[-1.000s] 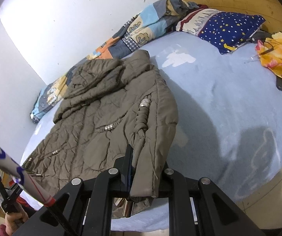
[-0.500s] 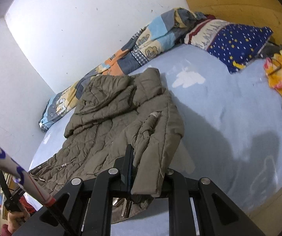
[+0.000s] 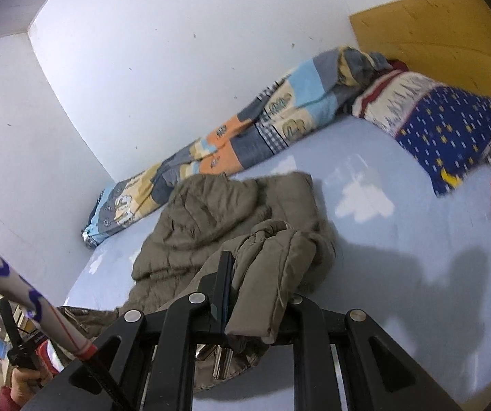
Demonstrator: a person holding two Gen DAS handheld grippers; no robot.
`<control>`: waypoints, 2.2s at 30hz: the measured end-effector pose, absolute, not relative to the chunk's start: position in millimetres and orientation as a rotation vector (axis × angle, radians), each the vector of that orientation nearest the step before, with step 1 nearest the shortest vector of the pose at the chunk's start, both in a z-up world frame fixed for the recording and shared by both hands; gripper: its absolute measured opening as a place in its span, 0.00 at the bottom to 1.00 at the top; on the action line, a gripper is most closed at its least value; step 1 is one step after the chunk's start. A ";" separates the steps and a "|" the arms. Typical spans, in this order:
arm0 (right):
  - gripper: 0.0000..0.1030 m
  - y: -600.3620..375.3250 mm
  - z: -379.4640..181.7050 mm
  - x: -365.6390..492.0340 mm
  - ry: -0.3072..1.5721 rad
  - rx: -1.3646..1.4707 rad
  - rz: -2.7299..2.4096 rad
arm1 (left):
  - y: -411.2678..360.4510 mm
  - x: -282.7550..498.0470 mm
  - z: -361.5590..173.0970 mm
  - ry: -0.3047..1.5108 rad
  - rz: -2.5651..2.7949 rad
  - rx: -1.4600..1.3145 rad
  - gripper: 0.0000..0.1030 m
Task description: Fold large clothes
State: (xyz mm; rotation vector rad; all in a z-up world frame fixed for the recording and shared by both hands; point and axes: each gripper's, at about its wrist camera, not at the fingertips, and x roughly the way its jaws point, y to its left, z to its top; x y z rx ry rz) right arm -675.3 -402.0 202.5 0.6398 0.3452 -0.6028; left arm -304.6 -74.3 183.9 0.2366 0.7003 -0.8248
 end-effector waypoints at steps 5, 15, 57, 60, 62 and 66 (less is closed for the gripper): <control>0.14 -444.5 221.8 -629.1 0.353 0.618 -0.600 | -121.3 -270.2 200.7 0.691 -0.826 0.252 0.19; 0.14 -555.4 210.0 -507.9 0.441 0.661 -0.653 | -222.8 -151.2 222.4 0.731 -0.747 0.170 0.43; 0.45 -698.0 158.2 -484.8 0.390 0.993 -0.587 | -400.9 -97.4 96.0 0.864 -0.721 0.425 0.45; 0.46 -673.4 165.5 -487.9 0.459 0.882 -0.590 | -385.7 -112.6 114.9 0.791 -0.765 0.413 0.45; 0.46 -639.9 165.1 -484.5 0.527 0.759 -0.559 | -369.6 -131.1 128.8 0.717 -0.783 0.426 0.45; 0.45 -569.4 148.6 -485.4 0.627 0.584 -0.514 | -328.6 -169.0 139.1 0.668 -0.853 0.385 0.45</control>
